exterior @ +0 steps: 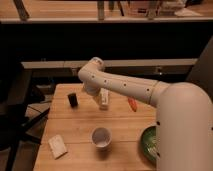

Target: Knock the eraser over

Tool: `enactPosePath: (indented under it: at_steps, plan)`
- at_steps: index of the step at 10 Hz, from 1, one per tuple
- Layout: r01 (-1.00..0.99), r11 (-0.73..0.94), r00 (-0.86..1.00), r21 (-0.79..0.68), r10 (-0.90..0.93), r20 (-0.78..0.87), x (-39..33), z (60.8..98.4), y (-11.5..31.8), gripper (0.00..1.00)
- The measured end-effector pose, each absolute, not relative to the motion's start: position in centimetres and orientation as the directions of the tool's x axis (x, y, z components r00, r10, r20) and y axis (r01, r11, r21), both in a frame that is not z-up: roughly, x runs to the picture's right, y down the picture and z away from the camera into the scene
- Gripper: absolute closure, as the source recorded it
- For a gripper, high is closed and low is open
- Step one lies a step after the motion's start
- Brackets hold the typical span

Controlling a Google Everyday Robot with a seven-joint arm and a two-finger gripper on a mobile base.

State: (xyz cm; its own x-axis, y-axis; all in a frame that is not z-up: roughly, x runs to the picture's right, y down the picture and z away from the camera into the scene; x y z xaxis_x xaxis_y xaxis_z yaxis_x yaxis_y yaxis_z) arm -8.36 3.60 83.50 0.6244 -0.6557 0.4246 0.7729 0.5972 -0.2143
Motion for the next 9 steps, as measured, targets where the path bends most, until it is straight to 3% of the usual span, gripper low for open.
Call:
enactPosePath:
  at_steps: [3,4,5,8,9]
  plan:
    - [0.783,0.590,0.611,-0.200,-0.664,0.431,-9.0,83.8,3.5,0.21]
    - [0.785,0.588,0.607,-0.196,-0.667,0.432,-9.1,83.9,3.5,0.26]
    - [0.788,0.585,0.602,-0.191,-0.670,0.434,-9.1,84.0,3.5,0.39]
    - [0.796,0.578,0.590,-0.180,-0.678,0.439,-9.6,84.3,3.4,0.47]
    - [0.801,0.572,0.583,-0.173,-0.682,0.441,-9.9,84.4,3.4,0.56]
